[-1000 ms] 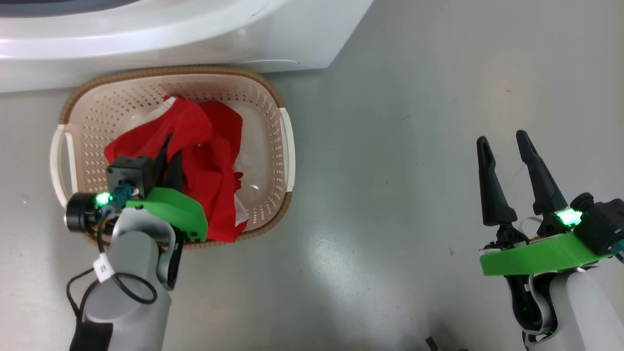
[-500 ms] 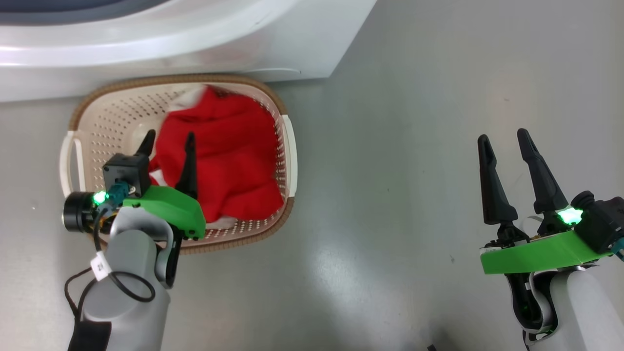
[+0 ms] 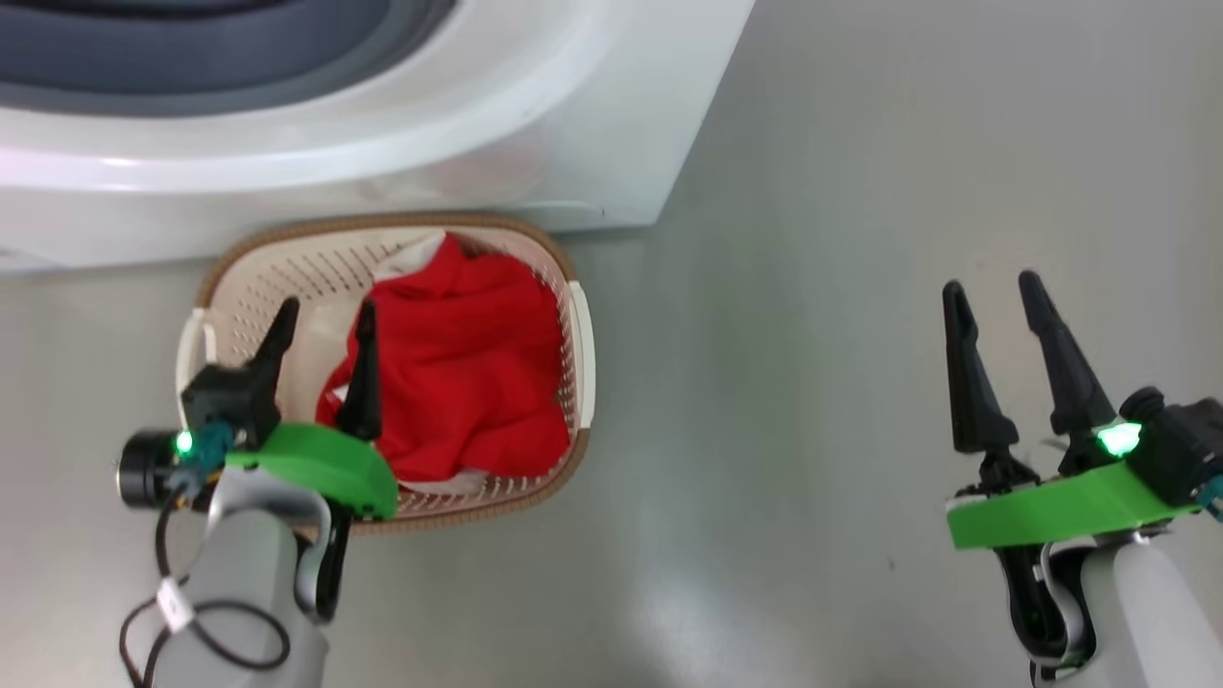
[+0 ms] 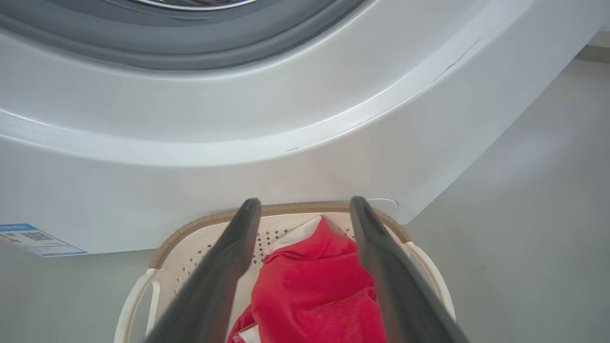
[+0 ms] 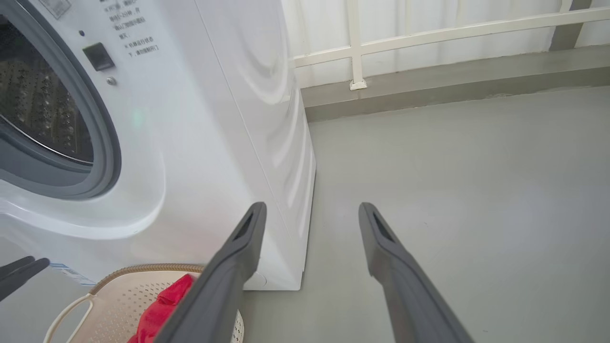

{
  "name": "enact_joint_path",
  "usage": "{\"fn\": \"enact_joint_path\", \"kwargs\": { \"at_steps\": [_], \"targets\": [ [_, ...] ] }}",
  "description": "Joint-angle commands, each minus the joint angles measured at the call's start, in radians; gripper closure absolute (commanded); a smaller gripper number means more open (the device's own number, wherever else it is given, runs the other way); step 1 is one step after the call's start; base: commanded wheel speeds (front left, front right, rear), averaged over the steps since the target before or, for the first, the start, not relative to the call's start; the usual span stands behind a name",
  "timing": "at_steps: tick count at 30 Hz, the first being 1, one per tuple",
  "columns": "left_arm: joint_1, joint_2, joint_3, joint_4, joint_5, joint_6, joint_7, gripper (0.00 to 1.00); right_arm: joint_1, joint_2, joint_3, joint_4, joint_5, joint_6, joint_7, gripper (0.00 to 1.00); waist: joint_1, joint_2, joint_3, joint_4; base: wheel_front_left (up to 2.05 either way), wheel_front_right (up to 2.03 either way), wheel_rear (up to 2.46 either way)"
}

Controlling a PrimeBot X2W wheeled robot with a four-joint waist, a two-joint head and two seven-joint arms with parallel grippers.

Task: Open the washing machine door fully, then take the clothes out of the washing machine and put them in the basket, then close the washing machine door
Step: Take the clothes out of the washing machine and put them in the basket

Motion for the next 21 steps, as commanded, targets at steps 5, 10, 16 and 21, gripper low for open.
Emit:
{"fn": "enact_joint_path", "kwargs": {
  "at_steps": [5, 10, 16, 21],
  "targets": [
    [0.114, 0.025, 0.048, -0.110, -0.004, -0.016, -0.005, 0.00, 0.061, -0.002, 0.026, -0.002, -0.010, 0.007, -0.006, 0.00, 0.0000, 0.0000, -0.119, 0.013, 0.00, 0.00, 0.00],
    [0.176, 0.025, 0.059, -0.185, 0.005, -0.018, -0.005, 0.00, 0.090, -0.004, 0.024, 0.005, -0.011, 0.007, -0.006, 0.00, 0.0000, 0.0000, -0.175, 0.022, 0.00, 0.00, 0.00],
    [0.234, 0.025, 0.063, -0.261, 0.005, -0.016, -0.005, 0.00, 0.117, -0.007, 0.023, 0.012, -0.012, 0.007, -0.006, 0.00, 0.0000, 0.0000, -0.227, 0.028, 0.00, 0.00, 0.00],
    [0.300, 0.025, 0.080, -0.333, -0.007, -0.016, -0.005, 0.00, 0.140, -0.008, 0.029, 0.019, -0.013, 0.007, -0.006, 0.00, 0.0000, 0.0000, -0.276, 0.025, 0.00, 0.00, 0.00]
  ]
}}
